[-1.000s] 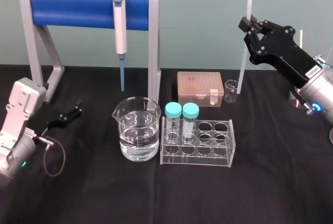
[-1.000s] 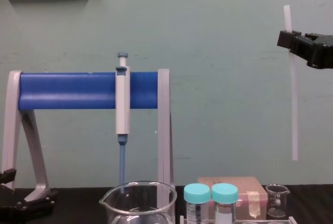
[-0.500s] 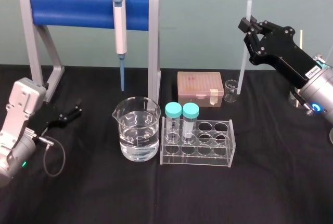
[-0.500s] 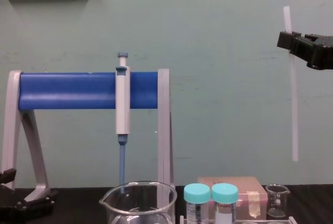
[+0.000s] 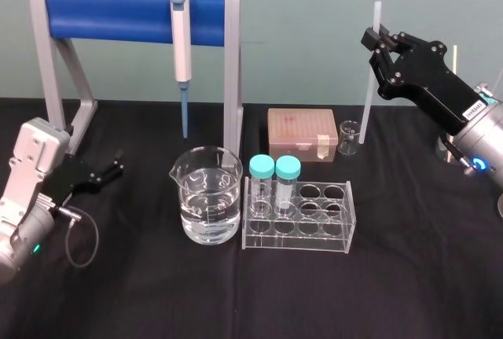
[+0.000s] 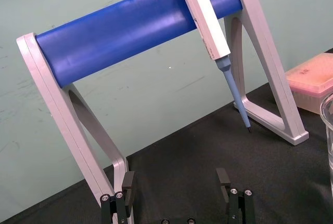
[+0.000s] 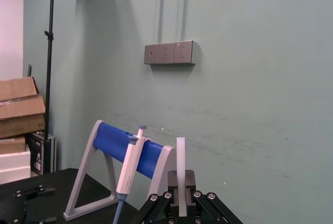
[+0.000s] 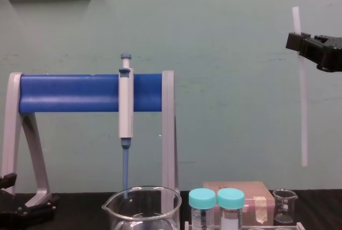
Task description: Pick up the stirring rod with one hand, then place it down.
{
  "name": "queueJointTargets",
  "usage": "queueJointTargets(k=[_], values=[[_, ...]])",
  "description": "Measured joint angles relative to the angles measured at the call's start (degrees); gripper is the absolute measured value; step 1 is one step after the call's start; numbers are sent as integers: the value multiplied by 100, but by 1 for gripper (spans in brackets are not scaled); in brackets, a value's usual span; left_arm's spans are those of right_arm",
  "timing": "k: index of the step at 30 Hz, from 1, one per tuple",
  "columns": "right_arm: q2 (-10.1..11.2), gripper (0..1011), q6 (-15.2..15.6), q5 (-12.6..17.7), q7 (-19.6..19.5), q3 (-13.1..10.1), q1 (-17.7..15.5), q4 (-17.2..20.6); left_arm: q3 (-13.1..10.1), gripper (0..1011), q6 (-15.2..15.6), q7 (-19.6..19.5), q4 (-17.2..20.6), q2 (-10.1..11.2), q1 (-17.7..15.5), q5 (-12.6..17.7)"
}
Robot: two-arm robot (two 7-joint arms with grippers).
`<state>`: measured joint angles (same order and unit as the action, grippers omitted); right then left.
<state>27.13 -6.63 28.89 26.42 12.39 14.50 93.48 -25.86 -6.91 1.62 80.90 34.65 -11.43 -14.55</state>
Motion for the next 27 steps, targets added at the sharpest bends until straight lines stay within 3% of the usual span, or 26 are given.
queueJointTargets(k=[27], values=[[15,70,42,62,-7,-10,-112,95,0,1000,0,0,0,0,0,0]])
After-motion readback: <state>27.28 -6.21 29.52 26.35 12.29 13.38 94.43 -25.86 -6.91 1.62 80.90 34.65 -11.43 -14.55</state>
